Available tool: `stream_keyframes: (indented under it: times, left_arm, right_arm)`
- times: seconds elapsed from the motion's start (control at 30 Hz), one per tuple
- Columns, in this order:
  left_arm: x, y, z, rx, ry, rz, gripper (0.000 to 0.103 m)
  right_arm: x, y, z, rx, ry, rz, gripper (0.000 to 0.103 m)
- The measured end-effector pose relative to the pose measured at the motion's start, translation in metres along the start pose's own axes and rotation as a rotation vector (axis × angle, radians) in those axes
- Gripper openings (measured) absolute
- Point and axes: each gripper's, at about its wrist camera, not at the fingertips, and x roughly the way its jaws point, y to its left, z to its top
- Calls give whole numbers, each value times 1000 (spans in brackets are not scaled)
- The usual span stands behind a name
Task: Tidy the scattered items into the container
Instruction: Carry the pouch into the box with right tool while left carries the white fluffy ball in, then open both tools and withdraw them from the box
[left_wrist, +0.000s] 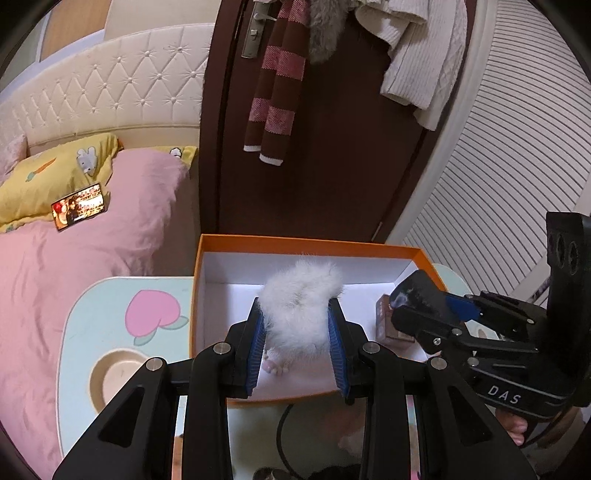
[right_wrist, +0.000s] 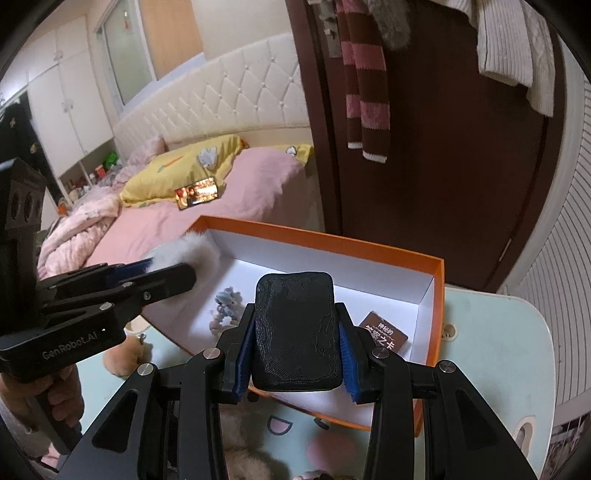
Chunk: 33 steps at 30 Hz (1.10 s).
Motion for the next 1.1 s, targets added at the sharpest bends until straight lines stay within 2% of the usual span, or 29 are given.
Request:
stream_keyframes:
  times: [0.3,0.43,0.53,0.6,0.67,0.93,1.0,1.1]
  left_arm:
    - [11,1,2,-3,24,-13,33]
    - [11,1,1,12,16,8,34]
    - [10,1,0,13,24,-3,50]
    - [7,3,0,-2,11,-15,66]
    - [0,4,0,-19,-20,-28,70]
    - [-10,5,-4,-31,-20,-24,70]
    - [-14,6,-6,-36,-17,-18,70]
    - [-27,9,-10,-54,-20,-21,70]
  right_arm:
    - [11,-5,0,8,34,-26,38]
    - [13,-3,-2,-1,35,-41,38]
    - [12,-1,-3,-3,19,-54,42]
    - [10,0,-4,-4,10,-59,55]
    - [8,2,-5,-10,3,-66,56]
    - [2,4,-7,10,12,-53,64]
    - [-1,4,-7,21,27,-59,70]
    - [-11,2,-8,52,26,-44,70]
